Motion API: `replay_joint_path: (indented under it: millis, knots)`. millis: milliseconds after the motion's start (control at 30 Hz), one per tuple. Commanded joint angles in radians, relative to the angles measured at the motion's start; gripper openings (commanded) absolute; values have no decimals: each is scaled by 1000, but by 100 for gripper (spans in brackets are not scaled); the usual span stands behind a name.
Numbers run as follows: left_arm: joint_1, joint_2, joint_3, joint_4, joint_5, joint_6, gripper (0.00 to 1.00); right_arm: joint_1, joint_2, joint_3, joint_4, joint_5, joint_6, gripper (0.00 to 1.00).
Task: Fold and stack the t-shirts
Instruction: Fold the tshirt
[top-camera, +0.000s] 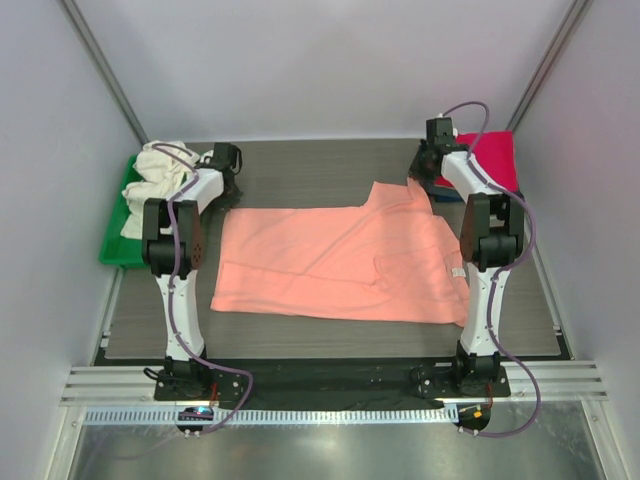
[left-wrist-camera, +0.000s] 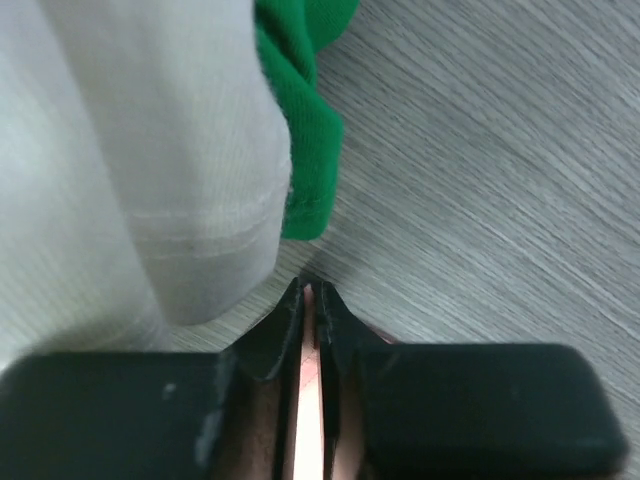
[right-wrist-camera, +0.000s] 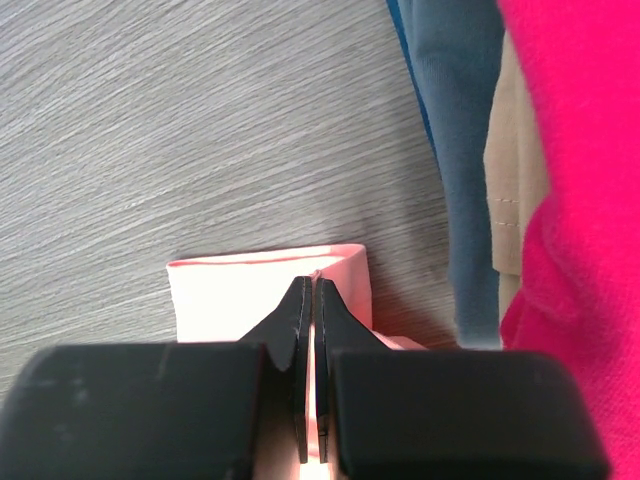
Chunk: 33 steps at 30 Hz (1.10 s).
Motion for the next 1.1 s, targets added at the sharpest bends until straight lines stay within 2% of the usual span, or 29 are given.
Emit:
replay_joint_path:
  millis: [0,67,267,367,800,967,1067]
  knots:
    - [4,4,13,1,15,-18,5,12,-89,-3,31,-14,8,1]
    - [2,-22,12,-18,15,-23,0,20,-112,0,29,-18,10,1]
    - [1,-97,-11,-50,27,-28,0,37,-227,-58,25,-64,7,1]
    - [-1,-131,-42,-65,29,-29,0,41,-336,-150,33,-71,11,1]
    - [-1,-319,-232,-52,-29,-28,0,58,-951,-790,51,-48,37,1]
    - [-1,-356,-295,-39,-45,-23,0,58,-1173,-938,-6,-35,59,1]
    - [-1,-362,-313,-38,-56,-20,0,58,-1310,-1018,-36,40,91,1]
